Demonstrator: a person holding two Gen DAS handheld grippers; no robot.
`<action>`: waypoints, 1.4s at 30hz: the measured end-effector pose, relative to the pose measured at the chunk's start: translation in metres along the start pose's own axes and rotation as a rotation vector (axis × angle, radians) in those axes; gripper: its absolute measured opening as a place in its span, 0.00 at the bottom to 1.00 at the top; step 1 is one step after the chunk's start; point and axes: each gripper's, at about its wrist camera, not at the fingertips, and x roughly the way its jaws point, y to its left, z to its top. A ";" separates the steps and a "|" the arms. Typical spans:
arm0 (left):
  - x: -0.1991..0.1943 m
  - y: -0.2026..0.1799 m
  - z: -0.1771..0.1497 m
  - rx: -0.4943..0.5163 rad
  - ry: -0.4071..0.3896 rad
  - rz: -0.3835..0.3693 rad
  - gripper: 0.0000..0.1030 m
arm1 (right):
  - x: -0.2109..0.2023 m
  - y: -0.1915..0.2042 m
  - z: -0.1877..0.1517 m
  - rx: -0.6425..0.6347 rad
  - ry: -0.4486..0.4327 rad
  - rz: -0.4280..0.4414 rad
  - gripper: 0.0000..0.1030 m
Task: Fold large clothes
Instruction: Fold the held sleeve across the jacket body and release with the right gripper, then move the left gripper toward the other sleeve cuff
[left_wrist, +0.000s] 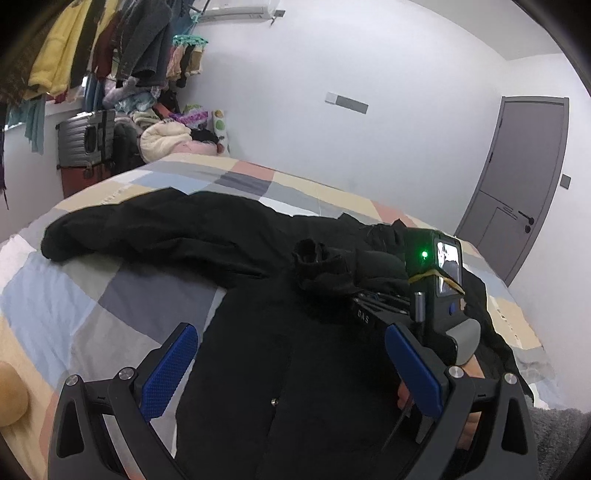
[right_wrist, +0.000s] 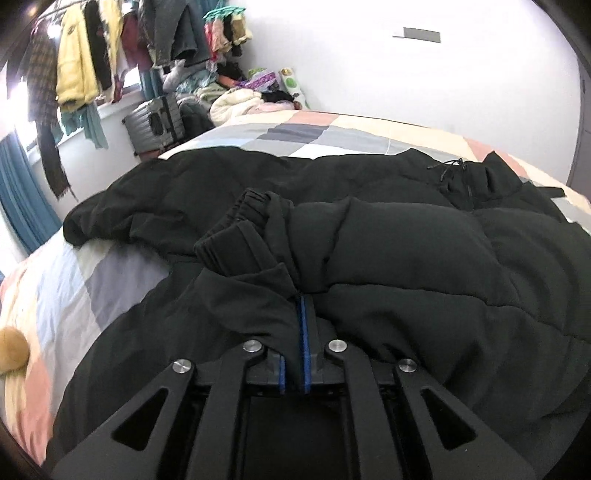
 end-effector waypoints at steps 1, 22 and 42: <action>-0.003 -0.001 0.000 0.003 -0.006 0.004 0.99 | -0.002 0.000 -0.001 -0.003 0.010 0.004 0.09; -0.024 -0.017 -0.003 0.035 -0.023 -0.003 0.99 | -0.103 -0.016 -0.004 -0.007 -0.115 -0.015 0.82; -0.063 -0.069 -0.015 0.121 -0.124 -0.059 0.99 | -0.283 -0.083 -0.046 0.150 -0.319 -0.225 0.83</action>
